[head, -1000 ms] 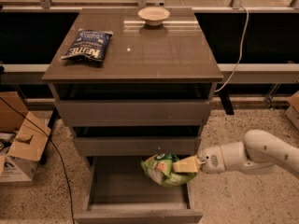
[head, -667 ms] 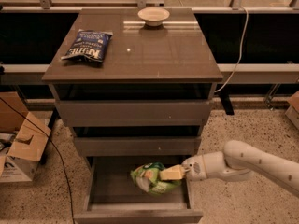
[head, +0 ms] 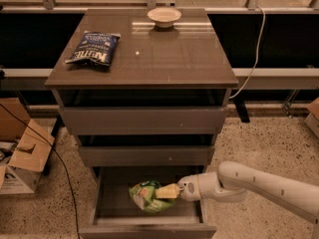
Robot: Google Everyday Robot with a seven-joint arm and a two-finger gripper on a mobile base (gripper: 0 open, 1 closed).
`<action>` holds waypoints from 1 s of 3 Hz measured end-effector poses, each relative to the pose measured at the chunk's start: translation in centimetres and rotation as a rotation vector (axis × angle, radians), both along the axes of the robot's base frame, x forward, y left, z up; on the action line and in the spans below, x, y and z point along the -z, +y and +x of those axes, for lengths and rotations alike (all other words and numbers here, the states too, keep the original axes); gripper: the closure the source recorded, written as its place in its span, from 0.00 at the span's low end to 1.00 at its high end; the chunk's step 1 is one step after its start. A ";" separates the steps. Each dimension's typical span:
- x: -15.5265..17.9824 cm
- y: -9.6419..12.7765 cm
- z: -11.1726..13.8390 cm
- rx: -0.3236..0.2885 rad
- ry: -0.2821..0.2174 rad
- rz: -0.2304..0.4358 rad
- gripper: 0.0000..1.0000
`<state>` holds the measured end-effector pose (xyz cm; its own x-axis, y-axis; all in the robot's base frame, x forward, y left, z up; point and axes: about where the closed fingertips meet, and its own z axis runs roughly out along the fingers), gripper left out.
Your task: Place green rice chip bag into bottom drawer
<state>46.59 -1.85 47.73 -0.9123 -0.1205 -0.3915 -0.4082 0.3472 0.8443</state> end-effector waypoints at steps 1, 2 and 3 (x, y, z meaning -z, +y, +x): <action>3.0 2.2 0.7 0.053 0.003 -0.038 1.00; 5.9 3.7 1.6 0.097 0.032 -0.073 1.00; 9.1 5.5 2.7 0.110 0.076 -0.114 1.00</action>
Offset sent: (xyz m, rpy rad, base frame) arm 0.0287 0.0511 -0.0939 -0.1184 0.0706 -0.1559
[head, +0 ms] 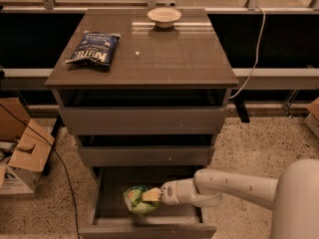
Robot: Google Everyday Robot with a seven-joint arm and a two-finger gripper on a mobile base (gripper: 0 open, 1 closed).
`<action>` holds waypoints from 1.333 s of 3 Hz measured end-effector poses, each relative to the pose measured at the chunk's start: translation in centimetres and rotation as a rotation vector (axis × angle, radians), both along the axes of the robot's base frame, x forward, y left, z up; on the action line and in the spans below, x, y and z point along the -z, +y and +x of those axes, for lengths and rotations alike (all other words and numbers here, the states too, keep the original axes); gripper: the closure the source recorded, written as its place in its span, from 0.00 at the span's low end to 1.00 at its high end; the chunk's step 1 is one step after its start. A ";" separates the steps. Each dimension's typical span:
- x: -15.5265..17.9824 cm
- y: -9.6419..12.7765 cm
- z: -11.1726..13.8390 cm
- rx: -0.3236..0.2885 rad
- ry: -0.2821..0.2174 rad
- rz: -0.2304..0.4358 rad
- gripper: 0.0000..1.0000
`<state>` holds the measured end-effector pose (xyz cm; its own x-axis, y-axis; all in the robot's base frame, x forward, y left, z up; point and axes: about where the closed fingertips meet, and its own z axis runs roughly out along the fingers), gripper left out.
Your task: Place green rice chip bag into bottom drawer
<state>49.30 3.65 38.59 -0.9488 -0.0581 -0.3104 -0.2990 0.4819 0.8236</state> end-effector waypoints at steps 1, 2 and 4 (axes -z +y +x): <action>2.2 1.0 0.5 0.005 0.041 -0.017 1.00; 5.7 2.3 1.1 0.070 0.123 -0.015 1.00; 11.8 4.8 1.6 0.201 0.254 0.046 1.00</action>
Offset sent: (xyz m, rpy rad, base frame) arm 0.0161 0.0256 -0.0845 -0.0218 0.1835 -0.1250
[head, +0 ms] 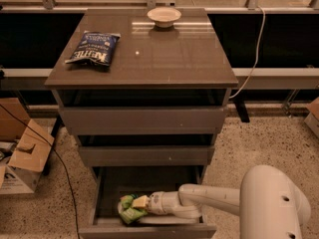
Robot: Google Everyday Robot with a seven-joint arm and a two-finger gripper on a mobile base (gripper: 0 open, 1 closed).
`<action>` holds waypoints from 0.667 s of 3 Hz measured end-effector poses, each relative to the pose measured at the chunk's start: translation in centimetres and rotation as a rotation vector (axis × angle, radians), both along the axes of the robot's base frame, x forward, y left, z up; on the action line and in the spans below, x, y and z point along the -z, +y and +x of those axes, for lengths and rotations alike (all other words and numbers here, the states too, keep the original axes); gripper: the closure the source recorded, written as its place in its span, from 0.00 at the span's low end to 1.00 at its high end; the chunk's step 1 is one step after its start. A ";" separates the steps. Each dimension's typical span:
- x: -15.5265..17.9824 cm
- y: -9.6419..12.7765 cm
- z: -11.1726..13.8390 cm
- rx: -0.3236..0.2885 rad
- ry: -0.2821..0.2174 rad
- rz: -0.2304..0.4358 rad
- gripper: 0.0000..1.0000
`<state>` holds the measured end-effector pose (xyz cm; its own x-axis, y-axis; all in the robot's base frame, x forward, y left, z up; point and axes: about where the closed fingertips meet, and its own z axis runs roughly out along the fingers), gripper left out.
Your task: Place green rice chip bag into bottom drawer
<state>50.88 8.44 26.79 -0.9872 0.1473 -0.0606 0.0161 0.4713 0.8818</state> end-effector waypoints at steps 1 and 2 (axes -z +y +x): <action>2.5 0.9 0.3 0.061 0.053 0.030 0.97; 3.5 1.0 0.7 0.092 0.082 0.050 0.73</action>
Offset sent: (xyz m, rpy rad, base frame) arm 0.0136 0.0073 -0.0456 0.0701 0.1148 -0.1342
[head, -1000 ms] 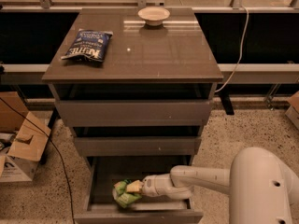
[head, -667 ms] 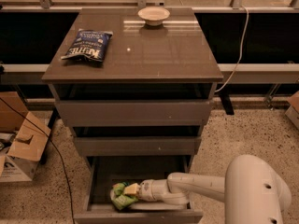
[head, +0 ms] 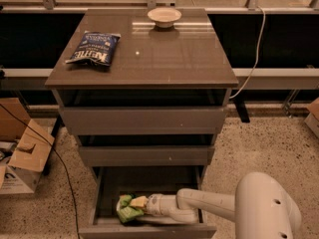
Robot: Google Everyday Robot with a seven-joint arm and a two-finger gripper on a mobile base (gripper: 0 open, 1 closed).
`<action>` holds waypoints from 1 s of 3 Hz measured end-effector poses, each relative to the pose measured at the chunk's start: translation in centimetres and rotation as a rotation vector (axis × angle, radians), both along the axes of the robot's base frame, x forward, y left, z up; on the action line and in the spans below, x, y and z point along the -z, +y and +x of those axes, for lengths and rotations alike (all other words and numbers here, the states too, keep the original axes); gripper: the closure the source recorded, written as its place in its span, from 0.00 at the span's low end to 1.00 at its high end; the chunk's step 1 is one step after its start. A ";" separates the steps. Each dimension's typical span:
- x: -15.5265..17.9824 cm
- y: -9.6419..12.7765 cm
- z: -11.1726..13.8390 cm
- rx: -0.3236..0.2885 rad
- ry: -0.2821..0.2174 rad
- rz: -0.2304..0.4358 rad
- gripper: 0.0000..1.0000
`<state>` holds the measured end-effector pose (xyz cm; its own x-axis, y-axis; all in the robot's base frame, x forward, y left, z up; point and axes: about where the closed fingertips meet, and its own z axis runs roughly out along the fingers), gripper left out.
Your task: Place green rice chip bag into bottom drawer
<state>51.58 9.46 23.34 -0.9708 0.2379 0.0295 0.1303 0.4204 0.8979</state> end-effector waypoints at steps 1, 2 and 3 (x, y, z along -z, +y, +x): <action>0.0 0.2 -0.1 -0.004 0.000 0.001 0.50; 0.0 0.4 -0.2 -0.006 0.001 0.002 0.27; 0.0 0.6 -0.3 -0.009 0.002 0.004 0.04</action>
Offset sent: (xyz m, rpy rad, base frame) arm -0.0008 0.0017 0.0002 0.0008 -0.0001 0.0033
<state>51.33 10.03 23.36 -0.9728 0.2294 0.0322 0.1283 0.4180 0.8993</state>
